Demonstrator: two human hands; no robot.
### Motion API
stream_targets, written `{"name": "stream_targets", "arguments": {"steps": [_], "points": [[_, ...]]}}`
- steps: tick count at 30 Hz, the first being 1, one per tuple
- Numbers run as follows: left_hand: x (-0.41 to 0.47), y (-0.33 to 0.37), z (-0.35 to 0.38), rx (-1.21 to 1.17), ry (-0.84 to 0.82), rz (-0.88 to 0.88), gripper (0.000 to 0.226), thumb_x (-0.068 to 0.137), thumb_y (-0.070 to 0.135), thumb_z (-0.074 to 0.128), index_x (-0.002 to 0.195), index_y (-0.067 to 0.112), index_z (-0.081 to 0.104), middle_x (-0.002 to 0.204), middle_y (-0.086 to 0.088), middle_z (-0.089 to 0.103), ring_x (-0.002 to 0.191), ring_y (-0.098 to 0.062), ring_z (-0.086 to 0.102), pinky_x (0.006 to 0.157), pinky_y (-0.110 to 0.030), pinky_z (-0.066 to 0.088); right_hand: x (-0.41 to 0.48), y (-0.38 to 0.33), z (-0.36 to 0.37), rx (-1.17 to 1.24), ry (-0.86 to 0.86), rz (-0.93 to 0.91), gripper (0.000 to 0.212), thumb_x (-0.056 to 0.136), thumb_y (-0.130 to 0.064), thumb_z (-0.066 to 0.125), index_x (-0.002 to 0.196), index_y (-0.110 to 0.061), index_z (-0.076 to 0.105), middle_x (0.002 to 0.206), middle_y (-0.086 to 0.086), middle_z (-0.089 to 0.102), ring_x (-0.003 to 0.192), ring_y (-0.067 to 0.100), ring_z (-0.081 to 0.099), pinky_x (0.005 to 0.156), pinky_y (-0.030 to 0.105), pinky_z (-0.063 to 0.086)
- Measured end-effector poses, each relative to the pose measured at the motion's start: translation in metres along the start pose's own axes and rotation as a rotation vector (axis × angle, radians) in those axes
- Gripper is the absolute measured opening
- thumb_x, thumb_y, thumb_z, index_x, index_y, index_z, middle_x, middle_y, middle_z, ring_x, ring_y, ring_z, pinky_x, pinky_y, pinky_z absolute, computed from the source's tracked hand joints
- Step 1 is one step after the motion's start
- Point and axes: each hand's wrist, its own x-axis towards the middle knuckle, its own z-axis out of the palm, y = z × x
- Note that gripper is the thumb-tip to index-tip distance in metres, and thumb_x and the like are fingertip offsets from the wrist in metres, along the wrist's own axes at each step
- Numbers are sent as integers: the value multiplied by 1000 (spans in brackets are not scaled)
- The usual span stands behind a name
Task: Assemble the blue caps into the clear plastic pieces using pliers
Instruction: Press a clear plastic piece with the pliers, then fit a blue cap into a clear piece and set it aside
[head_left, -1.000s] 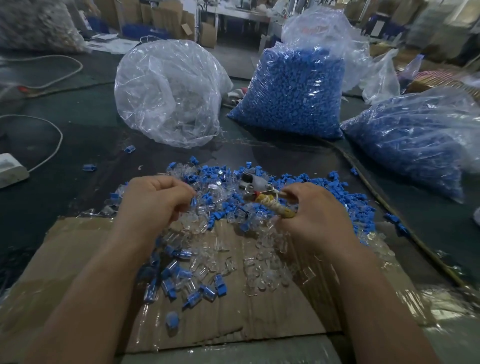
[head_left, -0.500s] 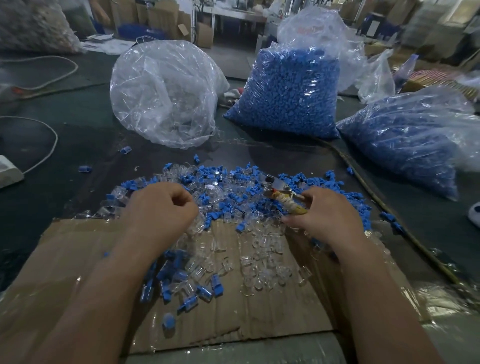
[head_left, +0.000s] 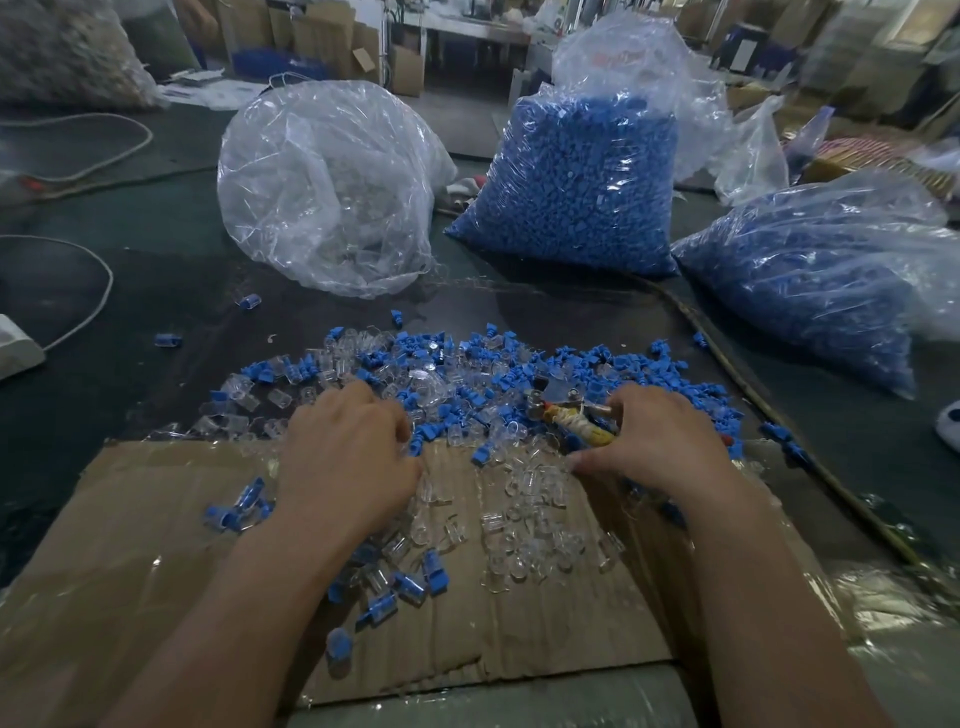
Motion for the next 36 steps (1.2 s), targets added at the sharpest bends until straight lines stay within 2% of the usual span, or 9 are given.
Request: {"name": "stream_targets", "arguments": {"steps": [5,10,14,18,21,26,30,33,36], "points": [[0,0,0,-84,-25,11,15,85,29,61,99,31,60,98,10,51,91,-7,44,90,-29,40,-1,1,-1,-19,-52,-6,80,56,-68,69,118,-23,45,114,-1,49,103,17,43,84,34,38],[0,0,-2,-224,-46,11,16,79,16,63,90,28,62,86,11,53,75,-4,47,74,-25,42,-4,2,-1,-40,-78,-28,86,54,-73,65,121,-23,43,117,-1,45,102,16,37,86,34,35],[1,-1,-2,-320,-35,15,25,80,15,61,102,23,67,84,11,54,74,-2,49,71,-22,43,-6,3,-4,-23,-100,-45,87,55,-74,63,123,-23,42,120,0,44,107,17,38,89,34,34],[1,-2,-2,-377,-10,41,19,80,19,63,98,24,69,78,14,52,68,6,45,62,-15,36,-9,3,-6,34,-99,-63,70,63,-74,56,113,-27,46,113,-1,44,98,13,32,83,33,32],[0,-1,-4,-428,33,31,13,78,19,66,90,22,70,70,20,50,66,5,48,57,-10,34,-10,0,-8,48,-62,-80,67,69,-72,53,118,-26,49,117,0,45,104,15,34,89,35,33],[-2,3,-8,-557,123,14,18,76,13,67,74,28,59,76,18,50,65,1,53,59,-10,36,-19,-29,-9,278,338,-368,32,81,-48,59,98,-21,64,95,-6,55,94,8,43,83,25,33],[-3,6,-10,-598,150,3,15,77,12,68,81,25,61,78,18,50,66,0,54,57,-9,33,-27,-59,9,134,187,-605,29,86,-41,56,108,-23,63,106,-4,59,96,6,42,83,20,24],[-4,7,-11,-614,141,5,18,77,12,69,78,27,60,76,18,51,62,3,54,50,-8,39,-26,-64,19,102,128,-617,35,83,-42,59,114,-26,59,112,-5,54,103,10,42,88,24,28],[-5,7,-12,-656,123,6,26,77,11,69,72,33,56,69,15,56,57,8,56,55,2,37,-24,-64,22,124,103,-591,30,80,-42,63,105,-26,62,103,-8,47,97,7,37,85,22,28]]}}
